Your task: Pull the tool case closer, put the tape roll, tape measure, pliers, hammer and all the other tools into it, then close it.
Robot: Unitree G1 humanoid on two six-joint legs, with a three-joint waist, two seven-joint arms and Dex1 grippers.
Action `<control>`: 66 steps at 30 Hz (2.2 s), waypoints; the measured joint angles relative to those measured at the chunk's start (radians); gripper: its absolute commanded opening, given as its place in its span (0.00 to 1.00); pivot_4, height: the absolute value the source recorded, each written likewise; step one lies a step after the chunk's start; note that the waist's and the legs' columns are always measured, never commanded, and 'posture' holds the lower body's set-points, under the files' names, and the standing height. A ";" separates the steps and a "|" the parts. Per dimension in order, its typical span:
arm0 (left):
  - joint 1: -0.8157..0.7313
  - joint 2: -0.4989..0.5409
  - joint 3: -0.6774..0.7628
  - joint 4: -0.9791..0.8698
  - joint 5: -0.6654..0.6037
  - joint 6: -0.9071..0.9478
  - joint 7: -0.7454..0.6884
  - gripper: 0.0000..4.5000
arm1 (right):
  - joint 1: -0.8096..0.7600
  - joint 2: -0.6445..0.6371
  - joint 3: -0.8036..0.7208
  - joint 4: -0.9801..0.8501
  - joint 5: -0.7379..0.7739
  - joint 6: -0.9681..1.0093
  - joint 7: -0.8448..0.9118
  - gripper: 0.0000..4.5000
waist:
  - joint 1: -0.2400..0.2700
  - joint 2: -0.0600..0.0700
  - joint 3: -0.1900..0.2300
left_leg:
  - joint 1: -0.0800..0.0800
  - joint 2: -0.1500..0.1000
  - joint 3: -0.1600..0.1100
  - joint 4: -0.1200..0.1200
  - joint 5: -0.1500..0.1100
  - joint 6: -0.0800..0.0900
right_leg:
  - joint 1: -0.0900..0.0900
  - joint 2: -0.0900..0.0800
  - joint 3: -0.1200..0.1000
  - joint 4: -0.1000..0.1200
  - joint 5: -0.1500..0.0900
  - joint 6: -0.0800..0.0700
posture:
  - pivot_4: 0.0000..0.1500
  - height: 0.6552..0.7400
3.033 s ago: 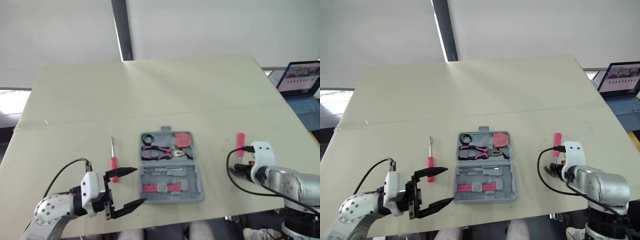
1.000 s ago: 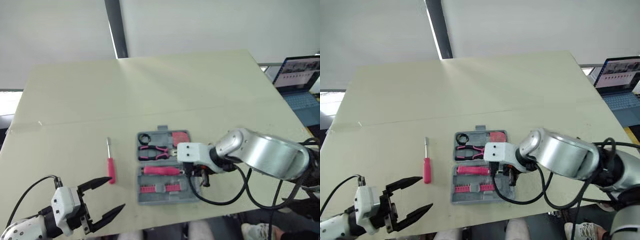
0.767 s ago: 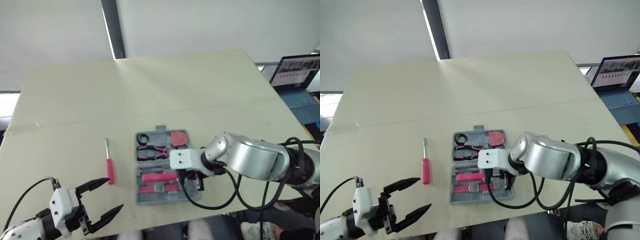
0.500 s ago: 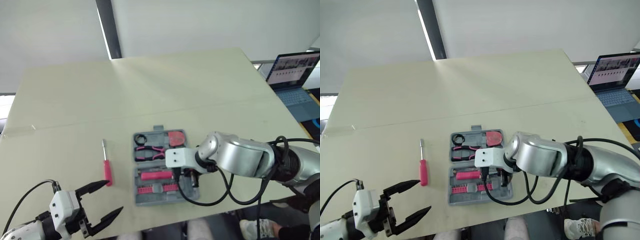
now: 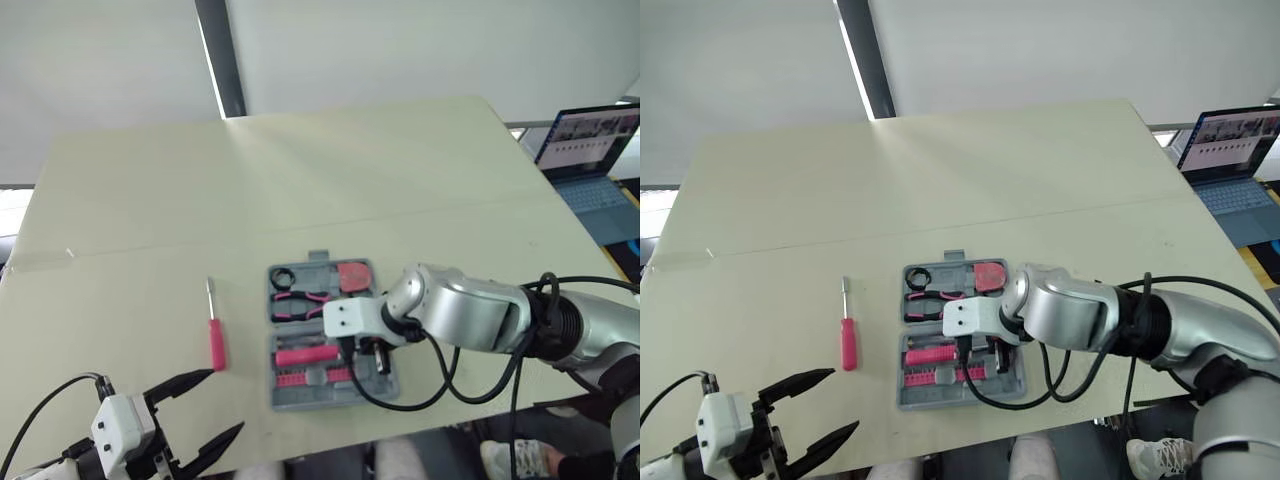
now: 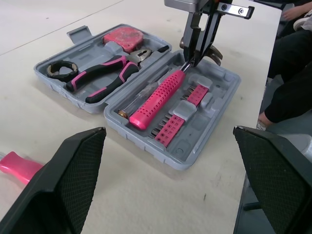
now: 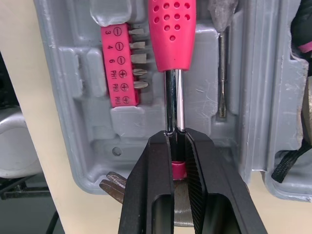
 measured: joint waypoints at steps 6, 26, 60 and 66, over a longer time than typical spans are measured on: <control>0.003 -0.017 -0.002 0.000 0.018 -0.024 0.001 1.00 | 0.000 0.014 0.025 0.028 -0.028 -0.021 0.015 0.01 | 0.000 0.000 0.000 | 0.000 0.000 0.000 0.000 0.000 0.000 | -0.001 0.000 0.000 0.001 0.000 0.000 | 1.00 0.97; 0.007 -0.037 -0.032 0.001 0.040 -0.045 0.018 1.00 | 0.000 0.052 0.026 0.032 -0.057 -0.014 0.037 0.01 | 0.000 0.000 0.000 | 0.000 0.000 0.000 0.000 0.000 0.000 | -0.001 0.000 0.000 0.001 0.000 0.000 | 1.00 0.97; -0.047 -0.029 -0.062 0.027 0.039 -0.048 0.019 1.00 | 0.628 0.105 -0.634 0.169 0.009 -0.632 0.036 0.13 | 0.003 -0.008 -0.005 | 0.002 0.000 0.003 0.001 0.000 0.000 | 0.001 0.000 0.000 0.003 0.000 -0.001 | 1.00 0.97; -0.052 -0.030 -0.067 0.027 0.039 -0.047 0.022 1.00 | 0.686 0.151 -0.637 0.238 -0.013 -0.766 0.073 0.13 | 0.005 -0.008 -0.005 | 0.002 0.000 0.003 0.001 0.000 0.000 | 0.001 0.000 0.000 0.003 0.000 -0.001 | 1.00 0.97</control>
